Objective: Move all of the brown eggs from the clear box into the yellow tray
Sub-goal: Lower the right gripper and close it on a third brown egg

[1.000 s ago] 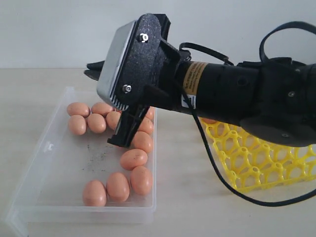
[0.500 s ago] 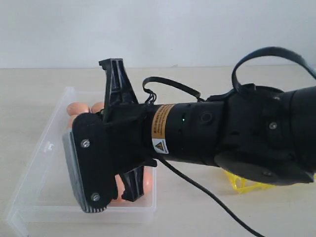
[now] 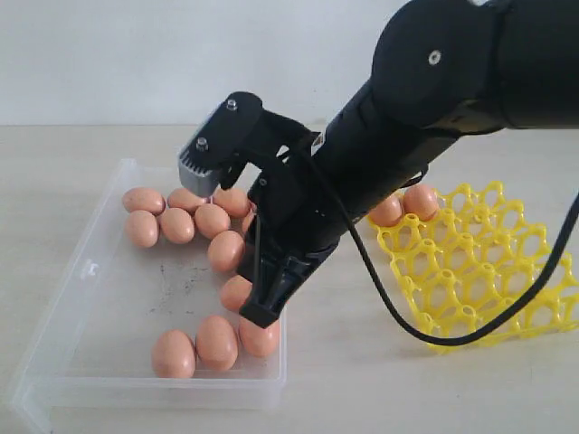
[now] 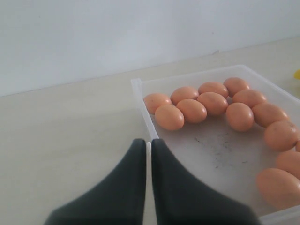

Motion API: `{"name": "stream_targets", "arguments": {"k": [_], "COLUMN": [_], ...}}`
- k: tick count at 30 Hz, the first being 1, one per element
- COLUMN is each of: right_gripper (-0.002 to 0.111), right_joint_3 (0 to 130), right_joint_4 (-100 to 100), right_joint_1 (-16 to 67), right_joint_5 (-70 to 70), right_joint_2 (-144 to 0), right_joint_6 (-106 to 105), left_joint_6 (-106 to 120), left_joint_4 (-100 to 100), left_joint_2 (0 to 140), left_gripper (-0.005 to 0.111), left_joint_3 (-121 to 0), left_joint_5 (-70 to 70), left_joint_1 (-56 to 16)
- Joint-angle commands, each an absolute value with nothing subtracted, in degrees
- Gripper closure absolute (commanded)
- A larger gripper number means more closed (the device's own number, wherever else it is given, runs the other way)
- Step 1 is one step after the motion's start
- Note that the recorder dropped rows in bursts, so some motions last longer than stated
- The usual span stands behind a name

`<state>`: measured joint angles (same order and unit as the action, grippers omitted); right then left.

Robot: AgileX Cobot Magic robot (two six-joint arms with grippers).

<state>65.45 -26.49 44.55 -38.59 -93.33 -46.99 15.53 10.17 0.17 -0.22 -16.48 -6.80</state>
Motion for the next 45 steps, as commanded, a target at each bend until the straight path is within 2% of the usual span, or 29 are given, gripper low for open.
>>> {"name": "stream_targets", "arguments": {"k": [1, 3, 5, 7, 9, 11, 15, 18, 21, 22, 25, 28, 32, 43, 45], "right_gripper": [0.097, 0.099, 0.109, 0.109, 0.109, 0.109, 0.103, 0.082, 0.056, 0.051, 0.05, 0.05, 0.05, 0.05, 0.053], "right_joint_3": [66.0, 65.3, 65.3, 65.3, 65.4, 67.9, 78.8, 86.2, 92.1, 94.0, 99.1, 102.8, 105.6, 105.9, 105.9], "right_joint_4": [-11.3, -8.7, -8.7, -11.4, -15.1, -15.5, -15.5, -15.5, -15.4, -14.8, -14.5, -14.3, -11.4, -10.6, -10.9], "right_joint_1": [44.0, 44.0, 44.0, 44.0, 44.0, 43.4, 42.2, 42.2, 42.2, 42.2, 42.2, 42.2, 42.2, 41.5, 41.1], "right_joint_5": [-34.6, -23.5, -3.3, 11.9, 16.7, 9.1, -21.6, -35.1, -43.3, -45.5, -50.9, -50.5, -50.6, -44.2, -43.3], "right_joint_2": [-97.1, -98.8, -101.3, -103.6, -105.0, -106.5, -112.0, -116.1, -119.0, -119.8, -122.8, -125.3, -128.1, -130.4, -131.0], "right_joint_6": [-46.4, -44.4, -40.0, -34.5, -28.4, -25.5, -26.7, -26.7, -25.7, -25.7, -19.8, -1.7, 9.6, 19.9, 21.5], "left_joint_6": [15.5, 15.5, 15.5, 15.5, 15.5, 15.5, 15.5, 15.5, 15.5, 15.5, 15.5, 15.5, 15.5, 15.5, 15.5], "left_joint_4": [10.1, 10.1, 10.1, 10.1, 10.1, 10.1, 10.1, 10.1, 10.1, 10.1, 10.1, 10.1, 10.1, 10.1, 10.1], "left_joint_2": [0.0, 0.0, 0.0, 0.0, 0.0, 0.0, 0.0, 0.0, 0.0, 0.0, 0.0, 0.0, 0.0, 0.0, 0.0], "left_gripper": [0.103, 0.103, 0.103, 0.103, 0.103, 0.103, 0.103, 0.103, 0.103, 0.103, 0.103, 0.103, 0.103, 0.103, 0.103], "left_joint_3": [0.0, 0.0, 0.0, 0.0, 0.0, 0.0, 0.0, 0.0, 0.0, 0.0, 0.0, 0.0, 0.0, 0.0, 0.0], "left_joint_5": [-16.3, -16.3, -16.3, -16.3, -16.3, -16.3, -16.3, -16.3, -16.3, -16.3, -16.3, -16.3, -16.3, -16.3, -16.3], "left_joint_1": [-7.1, -7.1, -7.1, -7.1, -7.1, -7.1, -7.1, -7.1, -7.1, -7.1, -7.1, -7.1, -7.1, -7.1, -7.1]}}
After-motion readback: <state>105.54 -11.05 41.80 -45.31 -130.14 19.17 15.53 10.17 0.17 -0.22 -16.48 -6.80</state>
